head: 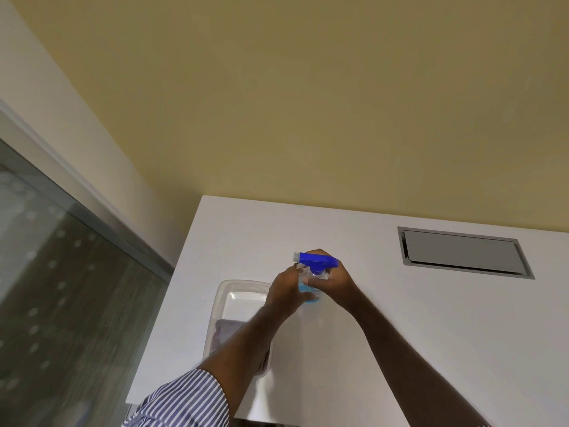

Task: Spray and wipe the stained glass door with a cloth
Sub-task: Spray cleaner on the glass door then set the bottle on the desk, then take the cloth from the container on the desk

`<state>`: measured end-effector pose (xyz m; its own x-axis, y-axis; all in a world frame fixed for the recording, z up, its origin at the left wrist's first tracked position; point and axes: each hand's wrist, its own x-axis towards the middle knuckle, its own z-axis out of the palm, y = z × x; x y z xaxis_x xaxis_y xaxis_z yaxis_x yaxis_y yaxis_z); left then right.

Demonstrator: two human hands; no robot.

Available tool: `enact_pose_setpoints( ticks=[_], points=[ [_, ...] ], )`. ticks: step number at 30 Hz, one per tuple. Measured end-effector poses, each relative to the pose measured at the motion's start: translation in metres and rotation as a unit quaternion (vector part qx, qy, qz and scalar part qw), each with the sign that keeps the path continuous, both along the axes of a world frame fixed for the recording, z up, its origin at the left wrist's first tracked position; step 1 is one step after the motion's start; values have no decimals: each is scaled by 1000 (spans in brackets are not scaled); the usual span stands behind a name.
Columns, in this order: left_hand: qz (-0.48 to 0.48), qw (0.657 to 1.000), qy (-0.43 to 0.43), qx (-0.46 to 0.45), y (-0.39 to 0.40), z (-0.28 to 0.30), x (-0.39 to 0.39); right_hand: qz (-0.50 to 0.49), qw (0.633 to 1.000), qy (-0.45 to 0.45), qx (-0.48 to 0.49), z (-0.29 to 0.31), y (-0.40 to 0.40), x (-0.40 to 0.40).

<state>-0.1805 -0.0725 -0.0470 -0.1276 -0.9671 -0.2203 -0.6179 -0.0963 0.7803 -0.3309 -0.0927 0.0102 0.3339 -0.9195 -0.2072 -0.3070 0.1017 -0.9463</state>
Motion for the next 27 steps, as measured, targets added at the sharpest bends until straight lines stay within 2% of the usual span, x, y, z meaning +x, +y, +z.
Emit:
enact_pose_setpoints(
  ticks=[2,5,9,19,27],
  points=[
    [-18,998,-38,-43,2,1,5,4,1000,2,-3,0,3,-3],
    [-31,985,-155,-70,8,4,18,12,1000,7,-9,2,9,-10],
    [-30,976,-209,-59,26,17,36,-35,999,3,-4,4,25,-16],
    [-69,960,-221,-155,79,24,118,-243,968,-54,39,-8,114,1],
    [-64,963,-246,-94,121,3,178,-310,944,-88,73,-25,183,55]
  ],
)
